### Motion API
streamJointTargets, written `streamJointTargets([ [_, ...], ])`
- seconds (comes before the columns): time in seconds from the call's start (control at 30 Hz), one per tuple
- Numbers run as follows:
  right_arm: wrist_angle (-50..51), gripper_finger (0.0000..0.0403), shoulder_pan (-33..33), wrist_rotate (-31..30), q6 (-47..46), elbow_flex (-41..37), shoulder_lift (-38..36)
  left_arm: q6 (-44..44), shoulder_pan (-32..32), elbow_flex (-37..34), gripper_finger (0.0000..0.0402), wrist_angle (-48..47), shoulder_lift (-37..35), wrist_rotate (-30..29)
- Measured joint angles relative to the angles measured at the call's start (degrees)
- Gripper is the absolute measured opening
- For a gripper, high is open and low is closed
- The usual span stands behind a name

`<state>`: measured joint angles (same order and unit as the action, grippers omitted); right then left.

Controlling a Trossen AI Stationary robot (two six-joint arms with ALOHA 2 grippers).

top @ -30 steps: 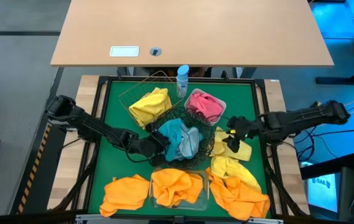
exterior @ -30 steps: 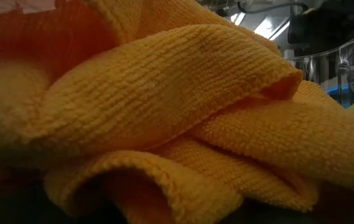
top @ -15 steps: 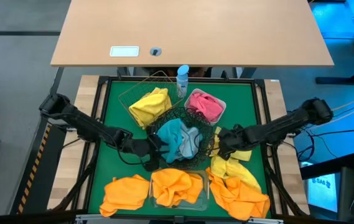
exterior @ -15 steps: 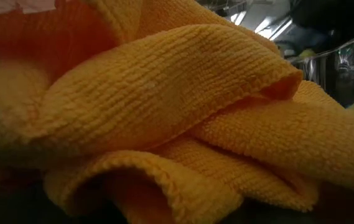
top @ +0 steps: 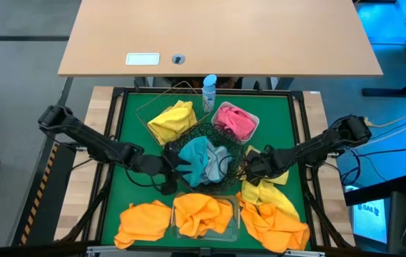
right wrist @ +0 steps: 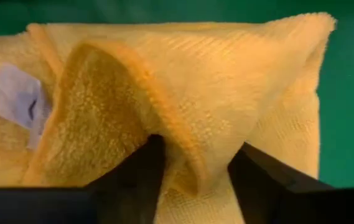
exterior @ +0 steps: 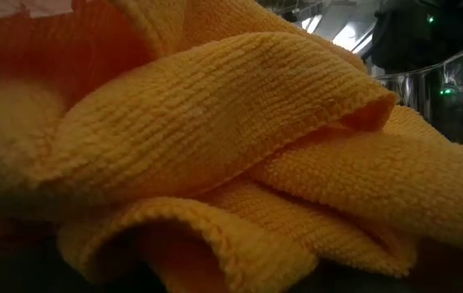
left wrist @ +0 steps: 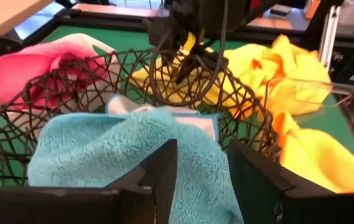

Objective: Sort microfiber towel by color & place in baskets
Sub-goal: Put the yellow microfiber towel into the brown wire basket

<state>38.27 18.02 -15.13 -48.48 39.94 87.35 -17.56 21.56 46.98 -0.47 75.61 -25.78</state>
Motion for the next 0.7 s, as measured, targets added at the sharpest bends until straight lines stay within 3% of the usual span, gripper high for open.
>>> streamJointTargets([
  [0.27, -0.16, 0.0015, -0.04, 2.30, 0.61, -0.11, -1.91, 0.00, 0.10, 0.00, 0.0136, -0.24, -3.69, 3.42],
  [0.47, 4.09, 0.0029, -0.04, 3.33, 0.93, 1.36, -5.90, -0.01, 0.87, 0.00, 0.0136, -2.53, -6.69, 5.55],
  [0.7, 12.84, 0.0007, -0.04, -0.63, 1.26, 6.87, -10.83, -3.79, 2.50, 0.00, 0.0136, -8.49, -8.28, 5.86],
])
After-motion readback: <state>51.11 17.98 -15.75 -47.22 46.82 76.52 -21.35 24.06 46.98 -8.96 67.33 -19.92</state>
